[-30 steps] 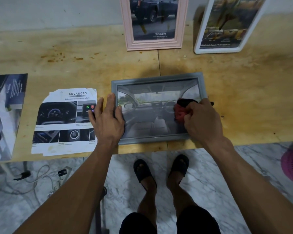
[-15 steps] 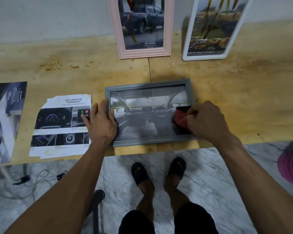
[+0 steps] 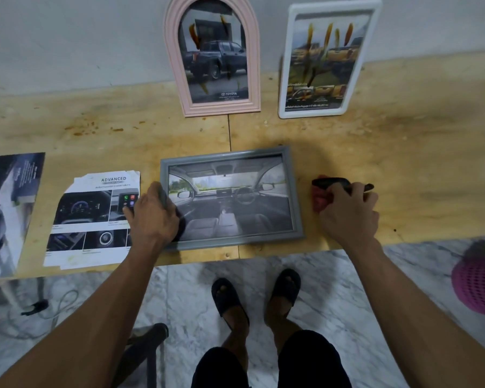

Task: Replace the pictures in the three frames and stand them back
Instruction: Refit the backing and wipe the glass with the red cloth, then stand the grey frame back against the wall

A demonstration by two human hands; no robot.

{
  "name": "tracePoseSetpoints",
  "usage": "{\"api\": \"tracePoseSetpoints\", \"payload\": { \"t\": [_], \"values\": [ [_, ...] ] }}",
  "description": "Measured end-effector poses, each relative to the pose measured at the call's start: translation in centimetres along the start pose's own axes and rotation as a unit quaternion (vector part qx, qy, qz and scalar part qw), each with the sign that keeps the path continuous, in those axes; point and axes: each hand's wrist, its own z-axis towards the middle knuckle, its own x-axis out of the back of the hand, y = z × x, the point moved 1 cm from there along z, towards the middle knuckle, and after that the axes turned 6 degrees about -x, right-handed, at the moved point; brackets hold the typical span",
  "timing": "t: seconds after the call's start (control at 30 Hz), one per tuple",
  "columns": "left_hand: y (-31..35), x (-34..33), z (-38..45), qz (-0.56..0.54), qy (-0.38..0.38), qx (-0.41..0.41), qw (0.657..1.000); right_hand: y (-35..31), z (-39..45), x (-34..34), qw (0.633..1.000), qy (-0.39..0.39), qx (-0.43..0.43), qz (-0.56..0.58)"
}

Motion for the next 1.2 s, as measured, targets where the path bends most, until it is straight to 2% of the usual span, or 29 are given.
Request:
{"api": "tracePoseSetpoints", "payload": {
  "t": [0.1,0.13,0.23,0.27,0.33,0.4,0.43,0.53,0.63,0.7,0.8,0.93,1.07,1.2],
  "values": [
    [0.4,-0.1,-0.8,0.021,0.024,0.013,0.999,0.3,0.0,0.4,0.998,-0.055,-0.018,-0.008],
    [0.5,-0.1,-1.1,0.024,0.025,0.021,0.999,0.2,-0.2,0.7,0.999,-0.043,-0.014,-0.009],
    [0.5,-0.3,-1.7,0.036,0.012,0.056,0.998,-0.9,-1.3,1.5,0.996,0.069,0.049,0.030],
    [0.7,-0.3,-2.0,0.035,0.005,0.072,0.997,-1.6,-1.8,1.7,0.993,0.074,0.078,0.057],
    [1.2,0.0,-2.4,0.027,0.007,0.098,0.995,-3.1,-2.5,1.4,0.984,0.002,0.113,0.135],
    [1.7,0.2,-2.8,0.002,0.012,0.128,0.992,-4.2,-3.3,0.5,0.969,-0.099,0.092,0.206],
    [1.7,0.2,-2.9,-0.017,0.011,0.147,0.989,-4.5,-3.6,0.0,0.966,-0.124,0.073,0.215],
    [1.7,0.2,-2.9,-0.091,0.005,0.214,0.973,-4.9,-4.0,-1.0,0.967,-0.148,0.019,0.208],
    [1.3,0.0,-2.5,-0.176,-0.005,0.239,0.955,-4.8,-3.5,-1.5,0.957,-0.169,-0.038,0.231],
    [0.6,-0.4,-2.1,-0.250,-0.011,0.267,0.931,-4.6,-2.7,-1.5,0.936,-0.210,-0.087,0.269],
    [0.2,-0.3,-1.9,-0.378,0.010,0.331,0.865,-4.6,-1.7,-1.4,0.910,-0.251,-0.129,0.303],
    [1.6,1.9,-2.3,-0.414,0.068,0.345,0.839,-4.8,-1.8,-0.7,0.870,-0.275,-0.156,0.378],
    [2.5,5.7,-2.6,-0.460,0.107,0.329,0.817,-5.7,-1.9,2.1,0.844,-0.261,-0.130,0.450],
    [3.4,11.1,-2.5,-0.539,0.115,0.311,0.774,-7.9,-1.5,6.9,0.854,-0.203,-0.049,0.477]
  ]
}}
